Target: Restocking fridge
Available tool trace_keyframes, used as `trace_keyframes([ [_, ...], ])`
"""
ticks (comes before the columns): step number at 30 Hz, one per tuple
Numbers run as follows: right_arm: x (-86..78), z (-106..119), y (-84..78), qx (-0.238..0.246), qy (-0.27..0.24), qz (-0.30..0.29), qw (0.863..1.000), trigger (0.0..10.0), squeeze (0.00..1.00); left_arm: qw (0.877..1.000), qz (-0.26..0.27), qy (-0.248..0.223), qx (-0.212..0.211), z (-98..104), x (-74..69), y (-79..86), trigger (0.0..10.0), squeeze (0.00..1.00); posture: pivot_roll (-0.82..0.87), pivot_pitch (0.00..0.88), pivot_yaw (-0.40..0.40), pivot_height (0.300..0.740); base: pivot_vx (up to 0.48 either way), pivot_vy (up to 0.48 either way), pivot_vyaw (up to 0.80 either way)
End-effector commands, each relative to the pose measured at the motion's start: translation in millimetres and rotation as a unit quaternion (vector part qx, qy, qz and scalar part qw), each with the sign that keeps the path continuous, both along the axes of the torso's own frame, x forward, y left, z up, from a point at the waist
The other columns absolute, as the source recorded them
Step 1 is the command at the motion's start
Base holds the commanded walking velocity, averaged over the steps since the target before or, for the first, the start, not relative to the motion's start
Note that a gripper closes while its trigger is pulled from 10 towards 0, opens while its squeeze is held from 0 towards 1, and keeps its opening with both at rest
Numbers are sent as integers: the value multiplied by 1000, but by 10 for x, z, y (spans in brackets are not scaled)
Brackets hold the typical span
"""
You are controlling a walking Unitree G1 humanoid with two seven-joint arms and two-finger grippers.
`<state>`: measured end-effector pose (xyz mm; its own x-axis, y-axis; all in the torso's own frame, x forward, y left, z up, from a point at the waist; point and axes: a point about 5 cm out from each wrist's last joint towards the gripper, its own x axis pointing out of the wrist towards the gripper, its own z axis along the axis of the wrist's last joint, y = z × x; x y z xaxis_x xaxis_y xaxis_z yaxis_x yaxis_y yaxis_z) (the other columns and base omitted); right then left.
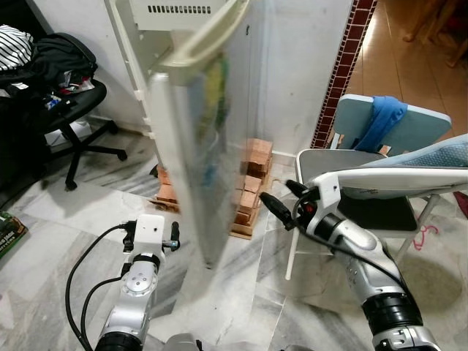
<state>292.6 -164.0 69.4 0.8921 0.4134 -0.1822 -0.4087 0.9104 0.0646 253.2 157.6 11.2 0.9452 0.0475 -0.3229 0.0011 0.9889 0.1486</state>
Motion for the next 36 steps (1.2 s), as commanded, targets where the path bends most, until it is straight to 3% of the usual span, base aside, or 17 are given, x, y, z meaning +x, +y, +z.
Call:
trace_keyframes([
  [1,0,27,12,-9,-19,-34,999,10000,0,1000,3,-17,-5,64,55,12,10000,0,54,0,40,740,0,0,0],
  [5,-41,46,16,-37,-63,-89,993,10000,0,1000,1,-21,3,81,56,9,10000,0,55,0,43,740,0,145,0],
  [12,-90,-48,-96,-44,-53,-163,984,10000,0,999,6,-35,4,94,-17,99,10000,0,51,0,49,740,0,432,0],
  [36,-28,-43,-78,-56,-65,-177,980,10000,0,999,-5,-47,6,133,76,50,10000,0,43,0,46,740,0,444,0],
])
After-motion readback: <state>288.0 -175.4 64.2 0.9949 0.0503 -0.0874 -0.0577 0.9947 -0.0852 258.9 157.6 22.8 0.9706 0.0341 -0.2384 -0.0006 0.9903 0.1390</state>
